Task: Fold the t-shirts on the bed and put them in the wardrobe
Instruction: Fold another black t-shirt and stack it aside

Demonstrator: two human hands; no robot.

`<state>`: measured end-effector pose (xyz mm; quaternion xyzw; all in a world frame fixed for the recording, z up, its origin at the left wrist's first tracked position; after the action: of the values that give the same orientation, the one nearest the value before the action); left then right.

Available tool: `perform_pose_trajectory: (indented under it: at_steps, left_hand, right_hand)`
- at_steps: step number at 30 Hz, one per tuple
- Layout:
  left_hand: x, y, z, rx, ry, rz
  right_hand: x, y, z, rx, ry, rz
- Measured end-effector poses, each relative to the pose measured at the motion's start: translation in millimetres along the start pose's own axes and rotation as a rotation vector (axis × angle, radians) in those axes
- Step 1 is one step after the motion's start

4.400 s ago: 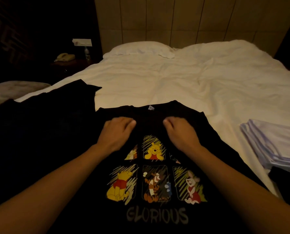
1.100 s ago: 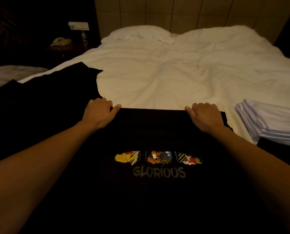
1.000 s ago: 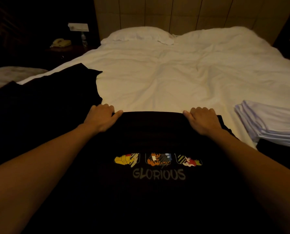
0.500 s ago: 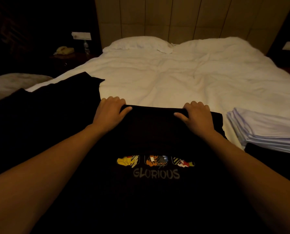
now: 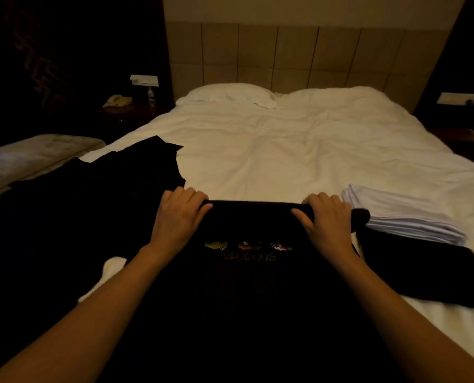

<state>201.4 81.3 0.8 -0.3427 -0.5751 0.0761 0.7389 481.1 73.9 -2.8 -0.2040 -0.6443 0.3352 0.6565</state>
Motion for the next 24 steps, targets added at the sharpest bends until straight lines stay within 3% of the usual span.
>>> perform_pose_trajectory:
  at_steps: [4, 8, 11, 17, 19, 21, 24]
  left_hand:
    - [-60.5, -10.6, -18.9, -0.047, -0.026, 0.063]
    - [-116.9, -3.9, -30.4, -0.059, -0.081, 0.269]
    - [-143.4, -7.7, -25.8, -0.133, -0.223, 0.374]
    - [-183.0, -30.8, -27.6, -0.344, -0.558, 0.413]
    - [-187.2, -39.2, -30.2, -0.582, -0.804, 0.385]
    - [-199.4, -32.5, -30.8, -0.971, -1.274, 0.360]
    - [-205.3, -15.3, -54.0, -1.647, -1.838, 0.201]
  right_hand:
    - [-62.7, -3.1, 7.4, 0.046, 0.030, 0.124]
    - [-120.4, 7.6, 7.1, 0.053, 0.084, 0.298]
    - [-145.5, 4.5, 3.7, 0.067, 0.190, 0.417]
    - [-179.2, -14.9, 21.2, 0.210, 0.308, 0.441]
    - [-185.7, -14.8, 26.8, 0.285, 0.332, 0.433]
    - [-189.0, -11.2, 26.1, 0.479, 0.482, 0.433]
    - [-204.3, 10.5, 17.3, 0.982, 1.027, 0.434]
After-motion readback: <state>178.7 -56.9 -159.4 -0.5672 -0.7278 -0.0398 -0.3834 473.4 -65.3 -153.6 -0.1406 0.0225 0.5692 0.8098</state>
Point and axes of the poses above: each hand's wrist, its own x-axis towards the middle knuckle, its own y-axis out of the palm, z = x × y, the point moved 10 cm from there along x, towards the middle knuckle
